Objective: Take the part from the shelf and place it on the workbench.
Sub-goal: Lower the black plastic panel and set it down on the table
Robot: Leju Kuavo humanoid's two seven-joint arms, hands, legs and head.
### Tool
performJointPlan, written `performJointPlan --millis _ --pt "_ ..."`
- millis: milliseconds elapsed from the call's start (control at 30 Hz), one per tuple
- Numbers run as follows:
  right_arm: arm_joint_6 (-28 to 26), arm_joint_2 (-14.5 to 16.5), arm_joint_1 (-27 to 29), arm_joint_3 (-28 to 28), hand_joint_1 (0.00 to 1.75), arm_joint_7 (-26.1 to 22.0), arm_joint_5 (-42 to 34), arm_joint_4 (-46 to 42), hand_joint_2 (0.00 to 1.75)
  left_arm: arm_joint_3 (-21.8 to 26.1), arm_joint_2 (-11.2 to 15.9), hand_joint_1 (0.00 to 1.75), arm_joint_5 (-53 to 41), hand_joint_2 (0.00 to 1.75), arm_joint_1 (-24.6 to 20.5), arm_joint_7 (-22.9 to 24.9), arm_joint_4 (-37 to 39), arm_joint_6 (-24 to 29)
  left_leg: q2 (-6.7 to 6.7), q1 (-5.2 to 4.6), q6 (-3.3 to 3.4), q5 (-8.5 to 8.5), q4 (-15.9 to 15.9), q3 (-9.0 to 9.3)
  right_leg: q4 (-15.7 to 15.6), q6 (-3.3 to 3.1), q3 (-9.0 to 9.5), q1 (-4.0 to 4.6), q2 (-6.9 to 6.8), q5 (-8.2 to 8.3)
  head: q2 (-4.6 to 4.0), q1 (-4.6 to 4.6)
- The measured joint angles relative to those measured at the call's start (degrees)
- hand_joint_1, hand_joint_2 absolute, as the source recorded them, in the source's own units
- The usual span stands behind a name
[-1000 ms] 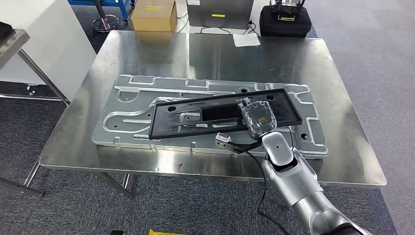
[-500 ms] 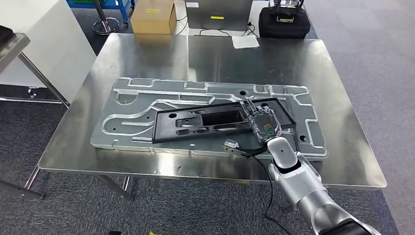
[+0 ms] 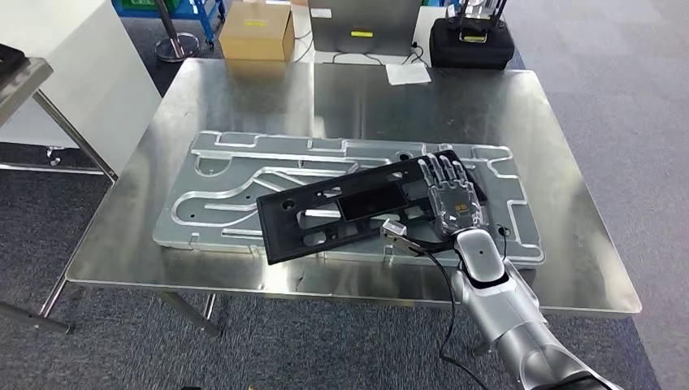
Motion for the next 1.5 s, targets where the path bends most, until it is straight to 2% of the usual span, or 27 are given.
performJointPlan --millis 67,100,200,233,267,300,367,433,533,600,633,700,733,767,800,900,967,1067,1100,1133,1233,1267,1300,1333,1400,1433,1500 --pt "0.1 0.4 1.2 -0.5 0.00 -0.7 -0.8 -2.3 1.75 0.0 0.0 0.00 0.0 0.00 0.0 0.0 0.0 0.0 0.05 0.06 0.78 0.36 -0.5 0.08 0.5 0.63 -0.25 -0.14 0.01 -0.51 0.00 0.02" --pt "0.2 0.6 1.7 -0.7 0.00 -1.1 -1.4 -3.7 1.75 0.0 0.0 0.00 0.0 0.00 0.0 0.0 0.0 0.0 0.08 0.13 1.15 0.57 -0.7 0.12 2.1 0.91 -0.96 -0.23 0.01 -1.63 0.00 0.07" --pt "1.2 1.3 3.6 -1.0 0.00 -2.3 -3.6 -8.5 1.75 0.0 0.0 0.00 0.0 0.00 -0.1 0.1 0.0 -0.1 0.09 0.12 1.66 0.77 -1.0 0.06 12.0 1.40 -5.62 -0.37 -0.02 -6.59 -0.01 0.20" --pt "1.7 1.6 4.2 -1.0 0.00 -2.6 -4.3 -10.2 1.75 0.0 0.0 0.00 0.0 0.00 0.0 0.2 0.0 -0.2 0.07 0.09 1.68 0.75 -0.9 0.04 14.5 1.46 -6.85 -0.38 -0.02 -7.20 0.00 0.20" --pt "2.4 1.9 4.8 -1.0 0.00 -2.9 -5.0 -12.0 1.75 0.0 0.0 0.00 0.0 0.00 0.0 0.2 0.0 -0.3 0.04 0.07 1.68 0.70 -0.9 0.05 15.0 1.45 -7.24 -0.37 -0.02 -6.73 0.01 0.21" --pt "3.2 2.2 5.3 -0.9 0.00 -3.1 -5.8 -13.9 1.75 0.0 0.0 0.00 0.0 0.00 0.0 0.2 0.0 -0.4 0.01 0.07 1.64 0.64 -0.8 0.07 13.6 1.35 -6.65 -0.37 -0.03 -5.32 0.00 0.21" --pt "4.9 2.7 5.7 -0.5 0.00 -3.4 -7.4 -17.5 1.75 0.0 -0.1 0.00 0.0 0.00 0.0 0.2 0.0 -0.7 -0.02 0.02 1.39 0.45 -0.6 0.09 6.5 0.87 -3.31 -0.30 -0.03 -1.47 -0.01 0.21" --pt "6.4 3.3 5.8 0.3 0.00 -3.9 -9.5 -21.1 1.75 0.0 -0.2 0.00 0.1 0.00 -0.1 0.2 0.0 -0.8 0.00 -0.15 0.95 0.30 -0.5 -0.06 1.0 0.30 -0.93 -0.01 0.02 0.23 0.00 0.19" --pt "8.0 4.1 6.5 2.0 0.00 -4.3 -13.4 -26.5 1.75 0.0 -0.2 0.00 0.4 0.00 -0.1 0.1 0.0 -0.9 0.06 -0.23 0.06 0.20 -0.6 -0.13 -0.1 -0.50 -0.65 0.08 0.14 0.19 0.00 0.16" --pt "8.3 4.9 7.2 3.2 0.00 -5.1 -17.0 -30.3 1.75 0.0 -0.2 0.00 0.9 0.00 -0.1 -0.2 0.0 -0.9 0.07 -0.19 -0.56 -1.23 1.1 -0.76 -0.5 -1.19 -0.40 -0.22 0.08 0.32 0.00 0.10" --pt "8.2 5.5 7.8 3.8 0.00 -5.8 -19.4 -32.3 1.75 0.0 -0.2 0.00 1.1 0.00 0.0 -0.3 0.0 -0.9 0.08 -0.14 -0.81 -2.77 3.6 -1.81 -0.6 -1.50 -0.28 -0.32 0.00 0.33 0.00 0.07" --pt "7.6 6.5 9.8 5.1 0.00 -7.4 -25.2 -36.7 1.75 0.2 -0.2 0.00 1.8 0.00 0.2 -0.7 0.0 -0.8 0.09 0.00 -1.16 -6.33 10.8 -4.95 -0.6 -1.92 -0.15 -0.20 -0.15 0.17 0.00 0.02" --pt "7.1 7.0 11.2 5.8 0.00 -8.1 -27.8 -38.9 1.75 0.3 -0.3 0.00 2.0 0.00 0.4 -0.9 0.0 -0.8 0.09 0.07 -1.28 -7.33 13.8 -6.29 -0.5 -2.02 -0.08 -0.14 -0.19 0.08 -0.01 0.02" --pt "6.7 7.5 12.6 6.4 0.00 -8.7 -29.9 -41.1 1.75 0.5 -0.3 0.00 2.3 0.00 0.7 -1.1 0.0 -0.7 0.09 0.11 -1.33 -7.30 15.0 -6.87 -0.5 -2.08 -0.01 -0.09 -0.18 -0.04 -0.01 0.02" --pt "6.3 7.8 13.9 7.1 0.00 -9.1 -31.2 -43.1 1.75 0.6 -0.3 0.00 2.5 0.00 0.9 -1.2 0.0 -0.6 0.10 0.14 -1.31 -6.19 14.1 -6.42 -0.4 -2.08 0.10 -0.07 -0.12 -0.16 0.00 0.02" --pt "4.7 8.0 17.0 8.5 0.00 -9.8 -32.4 -48.2 1.75 1.0 -0.3 0.00 3.0 0.00 1.2 -1.4 0.0 -0.4 0.08 0.06 -0.76 -1.04 3.3 -1.22 -0.1 -1.71 0.52 0.07 0.08 -0.65 -0.01 0.02" --pt "2.5 8.0 19.2 9.1 0.00 -10.7 -32.9 -51.1 1.75 1.3 -0.3 0.00 3.3 0.00 1.3 -1.6 0.0 -0.3 0.03 -0.17 -0.31 -0.30 -0.4 0.54 0.0 -1.21 0.55 0.20 0.10 -0.78 0.00 0.05" --pt "-1.6 7.8 22.7 9.5 0.00 -13.1 -34.6 -54.9 1.75 1.9 -0.5 0.00 3.8 0.00 1.6 -1.8 0.0 0.0 0.01 -0.06 0.40 -0.15 -0.9 0.81 0.1 -0.35 0.65 0.27 0.13 -1.01 0.00 0.08" --pt "-2.9 7.7 23.7 9.5 0.00 -14.1 -35.8 -56.2 1.75 2.1 -0.5 0.00 4.0 0.00 1.6 -1.8 0.0 0.0 0.08 0.09 0.75 0.05 -1.2 0.96 0.9 -0.05 0.37 0.26 0.14 -1.78 0.00 0.13" --pt "-4.0 7.5 24.7 9.5 0.00 -15.3 -37.5 -57.5 1.75 2.3 -0.5 0.00 4.3 0.00 1.6 -1.9 0.0 0.0 0.15 0.25 1.07 0.26 -1.4 1.09 2.9 0.24 -0.42 0.23 0.14 -3.24 0.01 0.17" --pt "-7.2 6.8 29.0 9.5 0.00 -19.8 -43.5 -61.8 1.75 3.1 -0.6 0.00 5.5 0.00 1.7 -2.3 0.0 -0.1 0.25 0.25 1.48 0.54 -1.3 0.92 13.3 0.85 -4.96 -0.08 0.12 -8.85 0.00 0.25" --pt "-8.0 6.5 30.6 9.5 0.00 -21.3 -45.2 -63.1 1.75 3.5 -0.6 0.00 5.9 0.00 1.8 -2.4 0.0 -0.2 0.25 0.24 1.48 0.54 -1.2 0.78 15.2 0.96 -5.74 -0.17 0.11 -9.28 0.00 0.25" --pt "-8.5 6.3 32.2 9.5 0.00 -22.7 -46.9 -64.4 1.75 3.8 -0.7 0.00 6.2 0.00 1.9 -2.6 0.0 -0.3 0.24 0.24 1.47 0.54 -1.1 0.63 14.9 1.01 -5.51 -0.26 0.09 -8.61 0.00 0.25" --pt "-8.7 6.0 33.8 9.5 0.00 -23.9 -48.7 -65.7 1.75 4.2 -0.7 0.00 6.5 0.00 1.9 -2.6 0.0 -0.4 0.23 0.24 1.44 0.52 -0.9 0.52 12.4 1.00 -4.12 -0.35 0.06 -7.01 0.01 0.25" --pt "-7.9 5.6 37.0 9.5 0.00 -26.1 -53.2 -68.2 1.75 4.9 -1.0 0.00 7.3 0.00 1.9 -2.7 0.0 -0.5 0.15 0.14 1.20 0.46 -0.6 0.37 4.7 0.80 0.11 -0.38 -0.02 -3.66 0.01 0.24" --pt "-6.9 5.5 38.7 9.4 0.00 -27.1 -56.1 -69.3 1.75 5.3 -1.0 0.00 7.7 0.00 1.9 -2.7 0.0 -0.5 0.10 0.04 0.95 0.47 -0.5 0.33 1.8 0.58 1.59 -0.31 0.00 -2.63 0.01 0.23" --pt "-4.3 5.4 42.6 8.7 0.00 -28.8 -62.8 -71.0 1.75 6.3 -1.1 0.00 8.6 0.00 2.0 -2.7 0.0 -0.4 0.03 -0.13 0.25 0.69 -0.5 0.27 0.1 0.03 2.23 -0.02 0.10 -2.03 0.01 0.19"
